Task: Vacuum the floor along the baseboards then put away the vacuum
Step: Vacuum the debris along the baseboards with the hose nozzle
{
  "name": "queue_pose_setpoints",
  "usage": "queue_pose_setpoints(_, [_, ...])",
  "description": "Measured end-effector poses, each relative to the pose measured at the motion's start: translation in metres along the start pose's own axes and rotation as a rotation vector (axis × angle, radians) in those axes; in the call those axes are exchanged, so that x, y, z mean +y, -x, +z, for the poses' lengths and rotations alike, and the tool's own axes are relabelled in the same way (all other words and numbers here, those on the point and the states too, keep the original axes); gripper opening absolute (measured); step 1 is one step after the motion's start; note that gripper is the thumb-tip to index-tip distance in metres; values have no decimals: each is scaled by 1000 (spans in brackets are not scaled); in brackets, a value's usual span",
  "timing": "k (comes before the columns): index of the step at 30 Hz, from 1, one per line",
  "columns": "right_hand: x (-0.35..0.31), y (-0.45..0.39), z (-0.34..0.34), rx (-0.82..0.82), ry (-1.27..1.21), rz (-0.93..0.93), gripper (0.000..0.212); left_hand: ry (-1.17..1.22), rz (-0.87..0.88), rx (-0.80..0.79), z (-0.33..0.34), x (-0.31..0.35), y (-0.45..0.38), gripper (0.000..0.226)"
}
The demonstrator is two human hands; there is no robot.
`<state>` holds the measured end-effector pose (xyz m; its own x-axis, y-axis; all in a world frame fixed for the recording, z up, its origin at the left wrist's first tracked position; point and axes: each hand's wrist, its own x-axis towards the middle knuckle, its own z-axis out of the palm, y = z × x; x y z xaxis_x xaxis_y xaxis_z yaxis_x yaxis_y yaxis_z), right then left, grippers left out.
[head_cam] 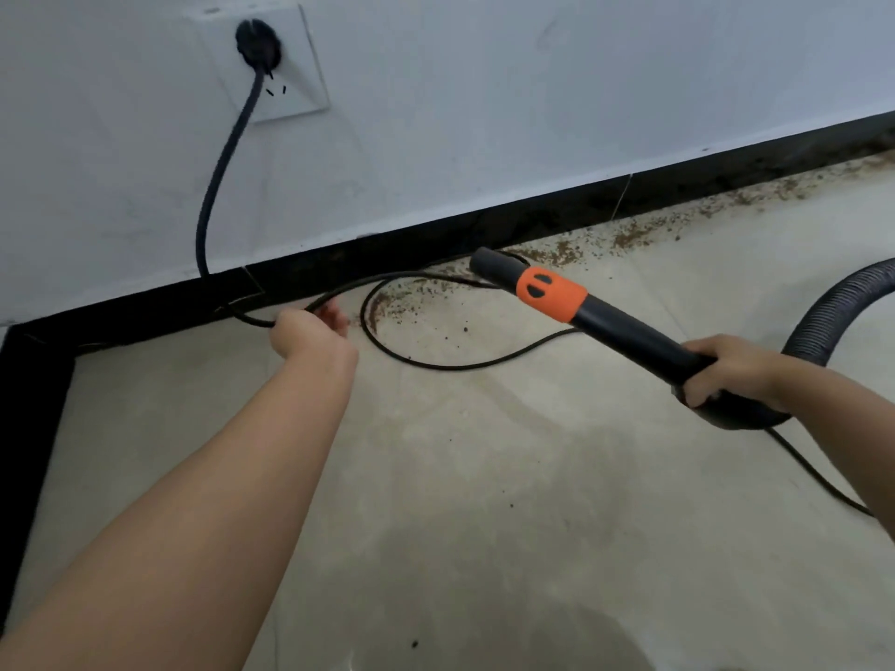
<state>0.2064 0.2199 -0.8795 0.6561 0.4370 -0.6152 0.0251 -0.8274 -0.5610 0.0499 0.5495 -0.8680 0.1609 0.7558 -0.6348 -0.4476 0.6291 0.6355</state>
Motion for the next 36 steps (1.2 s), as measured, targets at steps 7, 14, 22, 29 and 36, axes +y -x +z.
queue_pose_setpoints(7, [-38,-4,16,-25,-15,-72,28,68,-15,-102,-29,40,-10,41])
queue_pose_setpoints(14, [-57,-15,48,-55,17,-57,33,-810,274,89,-67,43,-32,22])
queue_pose_setpoints(22, [-47,-29,64,-68,34,25,15,-1482,-202,-51,-82,-15,-3,34])
queue_pose_setpoints(29, [-27,-36,60,22,-50,89,23,-2022,273,-816,-67,-106,19,30])
queue_pose_setpoints(36, [-13,-42,53,75,-119,80,19,-2111,568,-942,-70,-180,26,38])
